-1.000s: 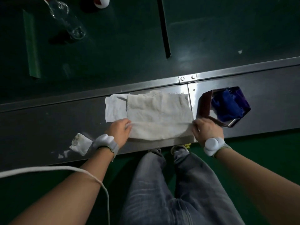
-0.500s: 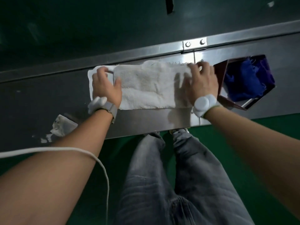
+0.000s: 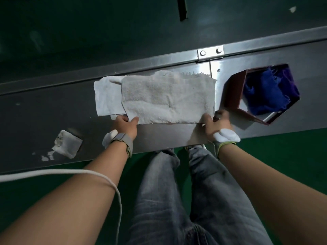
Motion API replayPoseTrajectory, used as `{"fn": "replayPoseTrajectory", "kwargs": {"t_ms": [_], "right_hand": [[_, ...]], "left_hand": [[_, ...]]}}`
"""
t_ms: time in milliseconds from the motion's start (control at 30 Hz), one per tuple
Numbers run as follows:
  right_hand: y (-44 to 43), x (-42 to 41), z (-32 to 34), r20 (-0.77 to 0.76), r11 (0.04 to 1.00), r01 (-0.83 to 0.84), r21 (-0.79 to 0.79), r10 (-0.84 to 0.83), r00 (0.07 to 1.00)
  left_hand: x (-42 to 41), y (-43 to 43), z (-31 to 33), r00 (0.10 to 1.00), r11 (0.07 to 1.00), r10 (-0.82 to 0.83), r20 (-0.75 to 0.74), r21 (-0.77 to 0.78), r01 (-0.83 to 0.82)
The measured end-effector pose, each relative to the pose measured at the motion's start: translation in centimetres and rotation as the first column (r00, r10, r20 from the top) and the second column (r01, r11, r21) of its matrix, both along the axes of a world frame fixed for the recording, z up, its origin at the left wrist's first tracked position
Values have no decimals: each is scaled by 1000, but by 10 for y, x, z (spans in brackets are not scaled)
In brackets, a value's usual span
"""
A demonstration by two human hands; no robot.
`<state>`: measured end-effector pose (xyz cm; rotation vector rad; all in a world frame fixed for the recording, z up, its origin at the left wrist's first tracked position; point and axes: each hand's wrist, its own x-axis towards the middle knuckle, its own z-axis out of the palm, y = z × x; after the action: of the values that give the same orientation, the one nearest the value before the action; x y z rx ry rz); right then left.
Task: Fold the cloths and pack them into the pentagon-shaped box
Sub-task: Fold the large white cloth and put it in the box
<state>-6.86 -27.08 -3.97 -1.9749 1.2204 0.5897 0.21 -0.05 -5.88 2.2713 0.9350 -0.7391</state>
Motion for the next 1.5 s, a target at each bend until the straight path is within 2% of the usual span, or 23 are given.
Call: {"fn": "replayPoseTrajectory", "kwargs": {"t_ms": [133, 267, 333, 400, 467, 533, 600, 633, 700, 767, 833, 900, 1033, 1167, 1200, 1233, 1300, 1333, 1400, 1500], "right_hand": [[-6, 5, -7, 0, 996, -67, 57, 67, 998], [-13, -7, -4, -132, 995, 95, -4, -95, 987], [-14, -16, -3, -146, 962, 264, 70, -252, 957], [-11, -26, -8, -160, 923, 353, 151, -330, 930], [-7, -36, -11, -198, 928, 350, 125, -322, 926], [-5, -44, -12, -241, 964, 257, 66, -235, 942], [-4, -46, -5, -313, 982, 167, 91, -131, 941], [-2, -45, 0, -320, 981, 161, 109, -119, 940], [0, -42, 5, -245, 966, 231, 119, -197, 949], [5, -33, 12, -117, 894, 416, 170, -400, 909], [12, -18, 15, -67, 713, 647, 270, -657, 751], [14, -3, 14, -100, 572, 752, 327, -771, 629], [19, 14, 5, -60, 457, 741, 492, -831, 553], [27, 23, 3, 5, 388, 660, 643, -864, 503], [29, 22, 5, 21, 424, 632, 649, -840, 542], [31, 19, 7, 81, 545, 584, 602, -769, 634], [37, 12, 16, 265, 874, 339, 348, -439, 858], [41, 10, 20, 337, 967, 166, 194, -224, 914], [53, 10, 30, 404, 992, -126, 15, 109, 908], [78, 18, 32, 460, 937, -349, -8, 313, 831]], "left_hand": [[1, 6, 0, 999, 994, 53, 12, -101, -52], [-11, 34, 4, 998, 993, 64, -22, -100, -66], [-23, 47, 6, 997, 995, 61, -56, -80, -65], [-34, 54, 8, 992, 991, 94, -90, -90, -102], [-45, 56, 14, 987, 989, 120, -106, -77, -128], [-54, 59, 22, 986, 993, 103, -134, -37, -109], [-60, 60, 30, 981, 994, 104, -162, -18, -108], [-62, 60, 32, 982, 993, 119, -144, -10, -122], [-59, 59, 34, 983, 984, 181, -45, 4, -181], [-49, 55, 39, 963, 965, 261, 75, -48, -258], [-34, 49, 44, 931, 943, 327, 160, -119, -311], [-17, 44, 44, 905, 926, 370, 209, -156, -343], [9, 34, 38, 847, 880, 462, 262, -260, -399], [18, 26, 30, 871, 858, 451, 192, -363, -364], [17, 25, 31, 889, 877, 416, 189, -343, -337], [17, 23, 34, 905, 915, 358, 230, -279, -291], [11, 21, 42, 902, 973, 232, 364, -85, -216], [7, 21, 45, 893, 977, 200, 403, -18, -211], [-2, 22, 45, 929, 977, 193, 316, 25, -212], [-13, 24, 35, 987, 987, 162, -14, -21, -162]]}}
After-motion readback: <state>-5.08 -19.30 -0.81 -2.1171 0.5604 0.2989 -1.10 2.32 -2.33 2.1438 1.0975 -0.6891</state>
